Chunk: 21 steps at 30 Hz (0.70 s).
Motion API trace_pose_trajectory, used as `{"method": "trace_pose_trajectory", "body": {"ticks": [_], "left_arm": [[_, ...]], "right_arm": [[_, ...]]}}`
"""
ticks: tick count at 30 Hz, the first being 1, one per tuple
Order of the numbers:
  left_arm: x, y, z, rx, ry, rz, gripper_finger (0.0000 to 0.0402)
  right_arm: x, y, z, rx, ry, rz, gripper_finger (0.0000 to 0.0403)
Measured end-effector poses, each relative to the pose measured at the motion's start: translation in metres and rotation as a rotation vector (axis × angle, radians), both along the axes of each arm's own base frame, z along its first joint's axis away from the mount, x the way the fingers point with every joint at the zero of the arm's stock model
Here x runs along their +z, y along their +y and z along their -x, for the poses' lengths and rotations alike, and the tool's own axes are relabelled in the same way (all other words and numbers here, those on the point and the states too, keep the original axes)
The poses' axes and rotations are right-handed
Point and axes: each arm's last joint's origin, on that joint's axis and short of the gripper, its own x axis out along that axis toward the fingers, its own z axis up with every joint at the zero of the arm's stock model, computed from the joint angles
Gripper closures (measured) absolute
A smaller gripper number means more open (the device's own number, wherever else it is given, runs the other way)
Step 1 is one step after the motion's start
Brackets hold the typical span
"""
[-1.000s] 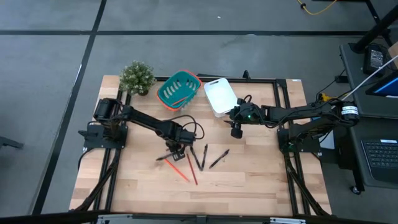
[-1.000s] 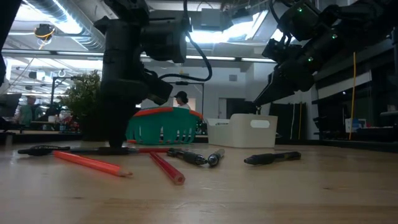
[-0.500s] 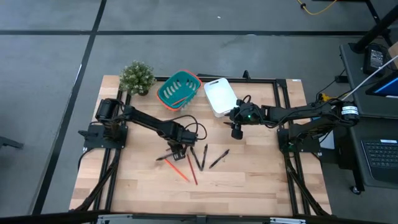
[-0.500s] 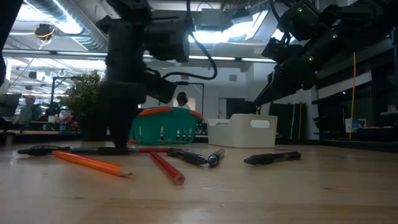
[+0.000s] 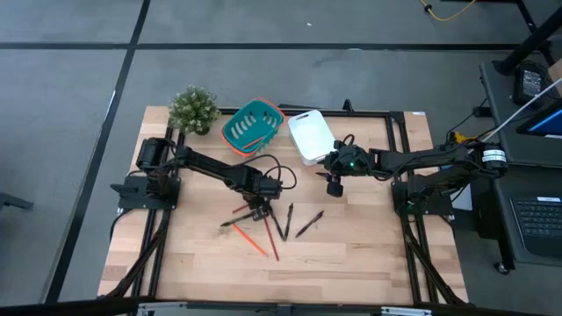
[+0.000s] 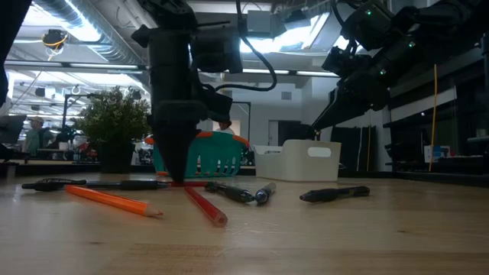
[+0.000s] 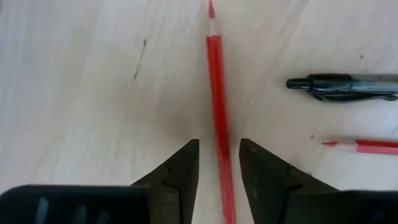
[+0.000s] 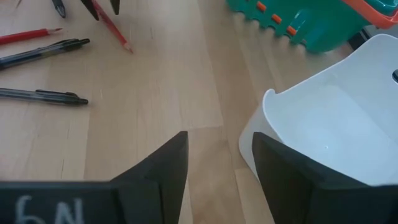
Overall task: Sort pens & pencils
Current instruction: Put the red pencil into the green basket
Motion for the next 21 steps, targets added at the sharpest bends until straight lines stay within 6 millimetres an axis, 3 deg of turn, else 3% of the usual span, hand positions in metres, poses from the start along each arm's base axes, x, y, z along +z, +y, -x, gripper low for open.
{"method": "trace_pose_trajectory", "body": {"ticks": [21], "left_arm": [[-0.007,0.001,0.013,0.078,0.077,0.151,0.0291]], "right_arm": [[0.0,0.0,0.0,0.001,0.003,0.002,0.0223]]}}
